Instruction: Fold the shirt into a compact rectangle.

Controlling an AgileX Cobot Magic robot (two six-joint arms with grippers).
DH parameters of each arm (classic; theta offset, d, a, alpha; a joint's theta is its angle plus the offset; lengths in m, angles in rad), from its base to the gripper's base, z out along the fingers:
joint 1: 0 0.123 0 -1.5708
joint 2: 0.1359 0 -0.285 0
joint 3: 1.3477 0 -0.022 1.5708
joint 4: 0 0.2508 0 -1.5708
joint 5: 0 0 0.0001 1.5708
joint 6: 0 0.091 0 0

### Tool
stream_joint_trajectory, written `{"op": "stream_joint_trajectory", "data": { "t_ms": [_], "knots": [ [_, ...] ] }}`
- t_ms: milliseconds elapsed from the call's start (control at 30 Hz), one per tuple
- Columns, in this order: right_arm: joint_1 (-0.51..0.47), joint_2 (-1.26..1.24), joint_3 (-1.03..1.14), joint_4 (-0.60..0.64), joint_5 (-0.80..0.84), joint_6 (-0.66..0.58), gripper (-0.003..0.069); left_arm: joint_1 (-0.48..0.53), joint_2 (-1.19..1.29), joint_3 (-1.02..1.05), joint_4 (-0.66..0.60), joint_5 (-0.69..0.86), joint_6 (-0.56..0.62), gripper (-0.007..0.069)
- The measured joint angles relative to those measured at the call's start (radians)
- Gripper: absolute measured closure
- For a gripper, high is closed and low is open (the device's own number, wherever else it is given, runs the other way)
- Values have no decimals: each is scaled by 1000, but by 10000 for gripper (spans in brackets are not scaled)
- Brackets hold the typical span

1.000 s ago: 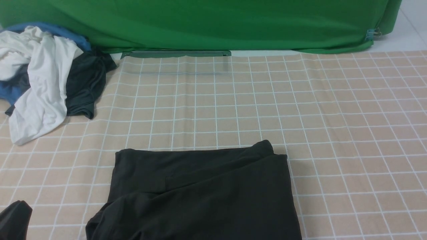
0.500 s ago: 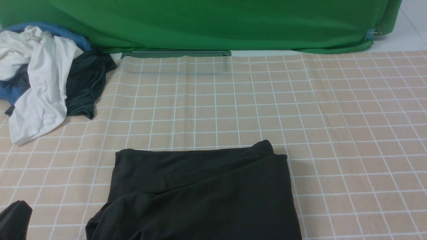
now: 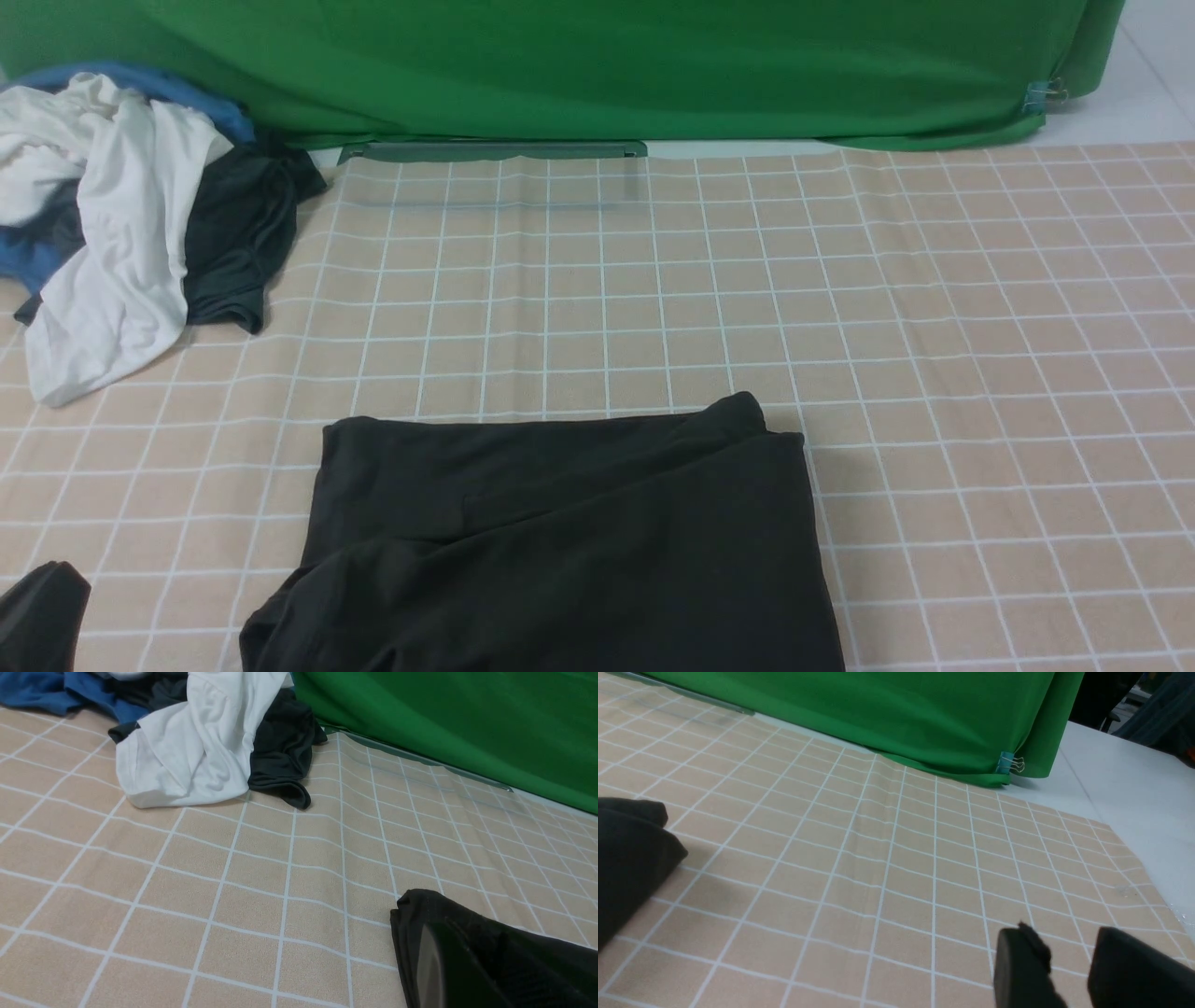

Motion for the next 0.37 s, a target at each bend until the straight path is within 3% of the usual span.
{"op": "stream_joint_trajectory", "data": {
  "t_ms": [367],
  "knots": [
    [0, 0, 0, 0, 0, 0, 412, 0, 0, 0, 0, 0, 56, 589]
  ]
}}
